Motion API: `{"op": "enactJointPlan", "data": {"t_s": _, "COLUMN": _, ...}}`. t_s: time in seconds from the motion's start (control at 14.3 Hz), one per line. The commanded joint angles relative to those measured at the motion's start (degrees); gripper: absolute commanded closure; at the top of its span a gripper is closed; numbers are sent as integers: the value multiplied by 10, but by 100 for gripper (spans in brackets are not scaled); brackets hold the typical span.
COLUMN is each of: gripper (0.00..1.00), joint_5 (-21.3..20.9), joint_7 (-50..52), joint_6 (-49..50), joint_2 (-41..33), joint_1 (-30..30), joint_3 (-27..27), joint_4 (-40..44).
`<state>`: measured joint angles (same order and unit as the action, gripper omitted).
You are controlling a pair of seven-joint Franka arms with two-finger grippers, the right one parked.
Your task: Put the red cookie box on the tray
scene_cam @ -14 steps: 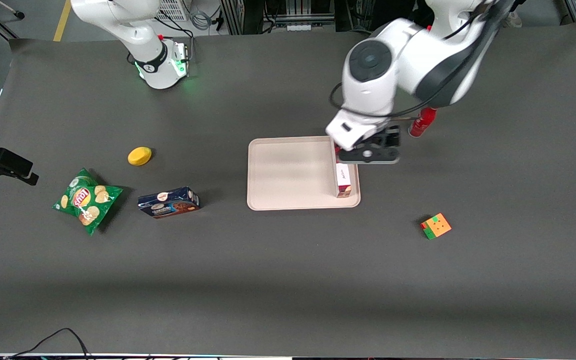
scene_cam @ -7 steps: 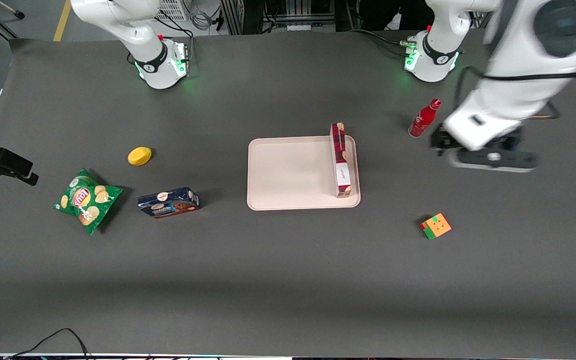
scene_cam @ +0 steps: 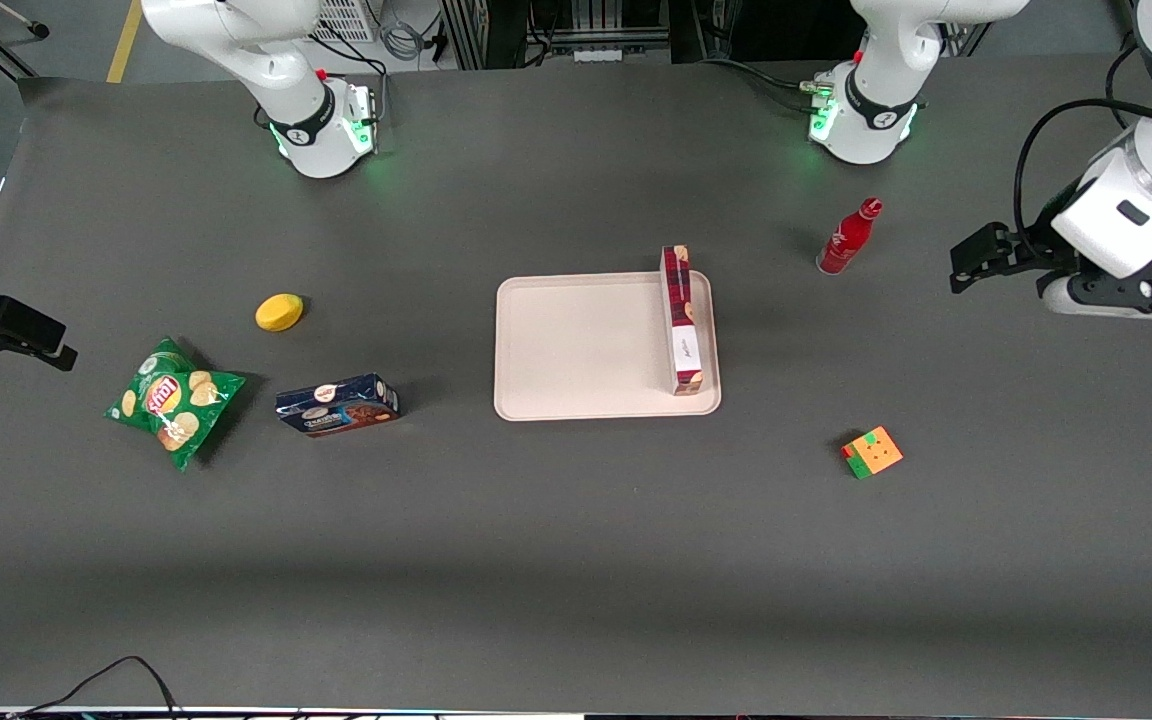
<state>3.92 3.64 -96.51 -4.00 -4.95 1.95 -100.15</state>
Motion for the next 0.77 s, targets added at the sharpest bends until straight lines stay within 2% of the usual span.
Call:
{"op": "enactJointPlan", "data": {"t_s": 0.0, "gripper": 0, "joint_5": -19, "joint_7": -3, "joint_6": -35, "joint_2": -49, "joint_1": -9, "joint_3": -6, "joint_4": -58}}
{"op": "enactJointPlan", "data": {"t_s": 0.14, "gripper": 0, "joint_5": -31, "joint_7": 1, "joint_6": -31, "joint_2": -47, "joint_1": -10, "joint_3": -7, "joint_4": -47}}
{"op": "enactJointPlan", "data": {"t_s": 0.28, "gripper": 0, "joint_5": -72, "joint_7": 7, "joint_6": 6, "joint_2": -48, "joint_1": -10, "joint_3": -4, "joint_4": -30}}
{"op": "enactJointPlan", "data": {"t_s": 0.7, "gripper": 0, "joint_5": -62, "joint_7": 1, "joint_6": 12, "joint_2": -26, "joint_1": -5, "joint_3": -8, "joint_4": -2}}
